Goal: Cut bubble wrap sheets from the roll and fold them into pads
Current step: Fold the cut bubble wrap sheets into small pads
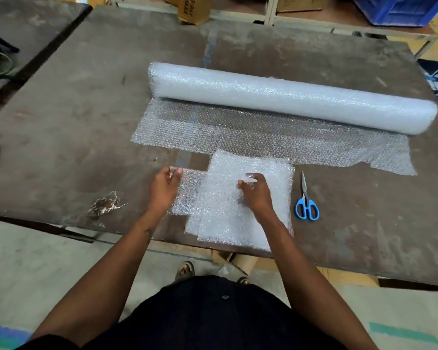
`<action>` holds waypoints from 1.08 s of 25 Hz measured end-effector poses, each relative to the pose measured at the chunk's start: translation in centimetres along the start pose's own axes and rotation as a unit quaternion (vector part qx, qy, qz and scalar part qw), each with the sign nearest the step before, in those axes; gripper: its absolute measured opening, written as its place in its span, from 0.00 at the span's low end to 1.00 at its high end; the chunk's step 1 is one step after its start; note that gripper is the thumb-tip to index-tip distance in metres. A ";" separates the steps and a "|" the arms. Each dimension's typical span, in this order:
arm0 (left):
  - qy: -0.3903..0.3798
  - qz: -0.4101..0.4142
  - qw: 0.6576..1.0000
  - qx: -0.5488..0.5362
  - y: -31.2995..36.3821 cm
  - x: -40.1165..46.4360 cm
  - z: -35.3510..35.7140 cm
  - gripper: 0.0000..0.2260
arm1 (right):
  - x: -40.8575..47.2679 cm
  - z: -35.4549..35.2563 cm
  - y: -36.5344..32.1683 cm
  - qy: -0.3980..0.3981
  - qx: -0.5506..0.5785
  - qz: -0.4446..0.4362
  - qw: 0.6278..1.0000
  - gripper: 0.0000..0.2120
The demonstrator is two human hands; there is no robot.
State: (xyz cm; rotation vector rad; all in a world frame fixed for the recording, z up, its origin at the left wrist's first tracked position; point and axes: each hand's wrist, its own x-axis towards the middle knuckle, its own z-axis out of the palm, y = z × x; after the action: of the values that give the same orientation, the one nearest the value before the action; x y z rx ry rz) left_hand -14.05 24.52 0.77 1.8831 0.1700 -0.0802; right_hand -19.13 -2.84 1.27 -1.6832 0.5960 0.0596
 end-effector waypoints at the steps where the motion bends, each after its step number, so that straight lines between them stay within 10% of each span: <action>1: 0.023 0.017 0.999 0.036 -0.5 0.0 -0.8 0.13 | 0.0 1.5 -0.1 0.021 -0.033 -0.037 0.999 0.15; 9: 0.168 0.017 0.965 0.201 -4.2 2.2 -7.4 0.18 | 1.8 12.2 -2.3 -0.007 -0.191 -0.211 0.958 0.23; 15: 0.228 0.010 0.922 0.313 -5.7 3.0 -10.5 0.25 | 1.1 18.1 -2.1 -0.050 -0.479 -0.360 0.799 0.29; 21: -0.021 0.132 0.891 0.434 -6.6 2.4 -8.3 0.27 | 1.6 21.4 -0.1 -0.169 -0.542 -0.306 0.764 0.32; 27: -0.014 0.088 0.864 0.496 -8.0 2.6 -9.0 0.30 | 2.7 20.5 0.0 -0.137 -0.544 -0.331 0.758 0.34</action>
State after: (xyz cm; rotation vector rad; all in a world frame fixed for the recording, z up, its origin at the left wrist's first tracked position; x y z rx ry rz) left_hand -12.99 35.68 -4.27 2.9213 -0.0975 -0.0758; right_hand -10.94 15.41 -4.10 -2.8653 -0.4272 0.1575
